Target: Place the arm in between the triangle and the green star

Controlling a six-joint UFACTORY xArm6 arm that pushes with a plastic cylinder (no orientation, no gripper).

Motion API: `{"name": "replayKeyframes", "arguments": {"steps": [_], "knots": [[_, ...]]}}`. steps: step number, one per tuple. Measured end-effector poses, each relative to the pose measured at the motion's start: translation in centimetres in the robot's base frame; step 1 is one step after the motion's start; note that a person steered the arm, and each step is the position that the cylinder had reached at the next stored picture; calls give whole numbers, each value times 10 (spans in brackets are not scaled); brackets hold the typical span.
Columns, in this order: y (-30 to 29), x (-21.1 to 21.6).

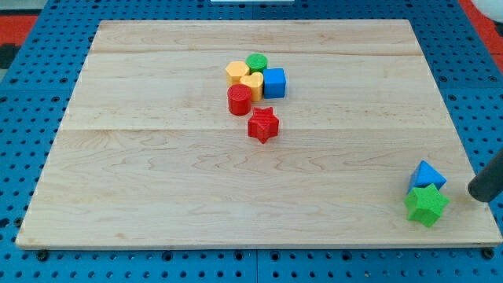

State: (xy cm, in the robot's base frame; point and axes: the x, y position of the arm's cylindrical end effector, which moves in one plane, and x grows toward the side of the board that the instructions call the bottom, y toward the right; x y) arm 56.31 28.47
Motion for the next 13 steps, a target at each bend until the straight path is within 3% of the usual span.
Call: {"name": "replayKeyframes", "arguments": {"steps": [1,3,8,9,10,11,12,13], "knots": [[-13,40],[-45,55],[-204,-65],[-218,-36],[-218,24],[-200,55],[-122,39],[-27,-24]]}}
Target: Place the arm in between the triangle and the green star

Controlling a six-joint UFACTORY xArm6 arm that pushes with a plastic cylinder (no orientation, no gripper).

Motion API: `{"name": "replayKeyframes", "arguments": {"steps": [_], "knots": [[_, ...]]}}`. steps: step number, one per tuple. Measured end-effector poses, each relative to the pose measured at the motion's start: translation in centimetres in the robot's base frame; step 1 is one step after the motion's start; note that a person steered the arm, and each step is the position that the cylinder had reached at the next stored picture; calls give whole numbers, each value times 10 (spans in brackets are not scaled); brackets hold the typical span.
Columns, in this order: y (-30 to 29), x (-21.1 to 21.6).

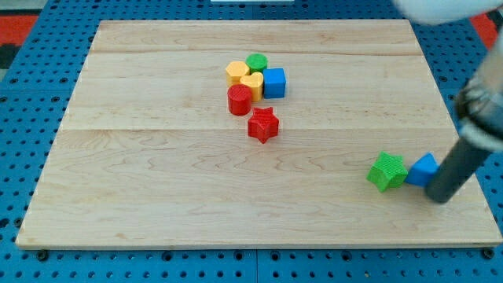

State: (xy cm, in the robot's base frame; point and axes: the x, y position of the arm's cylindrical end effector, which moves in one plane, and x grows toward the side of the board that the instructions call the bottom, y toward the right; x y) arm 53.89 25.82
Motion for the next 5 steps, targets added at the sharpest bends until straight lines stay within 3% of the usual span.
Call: {"name": "replayKeyframes", "arguments": {"steps": [2,5], "knots": [[14,-7],[-68,-38]]}}
